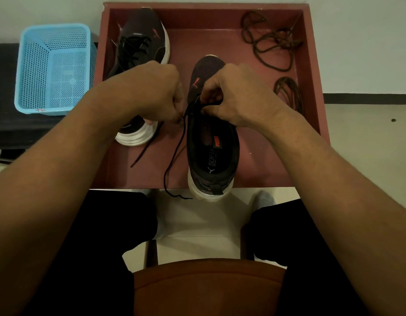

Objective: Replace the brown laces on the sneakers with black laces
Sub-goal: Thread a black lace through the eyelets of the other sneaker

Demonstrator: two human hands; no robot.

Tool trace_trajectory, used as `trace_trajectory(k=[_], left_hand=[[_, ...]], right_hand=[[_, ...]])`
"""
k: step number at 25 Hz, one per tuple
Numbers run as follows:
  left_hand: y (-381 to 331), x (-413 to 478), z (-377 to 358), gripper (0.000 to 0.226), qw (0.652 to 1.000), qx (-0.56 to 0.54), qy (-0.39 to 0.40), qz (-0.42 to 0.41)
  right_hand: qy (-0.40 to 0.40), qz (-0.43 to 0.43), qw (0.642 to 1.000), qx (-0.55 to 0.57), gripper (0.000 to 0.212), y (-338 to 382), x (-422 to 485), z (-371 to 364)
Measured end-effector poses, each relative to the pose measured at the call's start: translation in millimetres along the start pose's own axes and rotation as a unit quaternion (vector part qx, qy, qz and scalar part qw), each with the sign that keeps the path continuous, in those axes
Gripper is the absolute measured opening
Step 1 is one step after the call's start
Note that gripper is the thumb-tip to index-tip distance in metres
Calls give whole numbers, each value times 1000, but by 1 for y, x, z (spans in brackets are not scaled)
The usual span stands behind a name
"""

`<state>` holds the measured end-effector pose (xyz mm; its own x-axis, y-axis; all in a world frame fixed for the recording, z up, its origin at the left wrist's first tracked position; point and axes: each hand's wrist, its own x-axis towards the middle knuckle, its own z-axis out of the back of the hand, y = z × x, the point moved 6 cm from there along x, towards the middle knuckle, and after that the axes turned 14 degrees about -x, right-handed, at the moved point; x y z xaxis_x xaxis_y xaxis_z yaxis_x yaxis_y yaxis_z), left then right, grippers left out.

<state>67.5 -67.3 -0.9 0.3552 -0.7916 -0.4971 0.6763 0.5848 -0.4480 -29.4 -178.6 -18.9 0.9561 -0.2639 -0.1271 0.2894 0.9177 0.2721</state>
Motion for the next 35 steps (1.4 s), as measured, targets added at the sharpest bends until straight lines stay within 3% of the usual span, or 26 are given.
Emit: trace_trajectory(k=[8, 17, 29, 32, 35], left_hand=[[3, -5, -4, 31, 994, -73, 75, 10], [11, 3, 9, 15, 973, -216, -57, 60], [3, 3, 11, 7, 973, -219, -66, 31], [4, -1, 22, 15, 958, -270, -101, 7], [0, -8, 34, 20, 902, -397, -152, -70]], right_hand=[[3, 29, 995, 92, 15, -6, -8, 20], [-95, -56, 980, 165, 18, -26, -13, 37], [-115, -82, 974, 175, 19, -37, -14, 41], [-104, -68, 977, 171, 17, -33, -12, 38], [-60, -18, 980, 190, 15, -17, -11, 34]])
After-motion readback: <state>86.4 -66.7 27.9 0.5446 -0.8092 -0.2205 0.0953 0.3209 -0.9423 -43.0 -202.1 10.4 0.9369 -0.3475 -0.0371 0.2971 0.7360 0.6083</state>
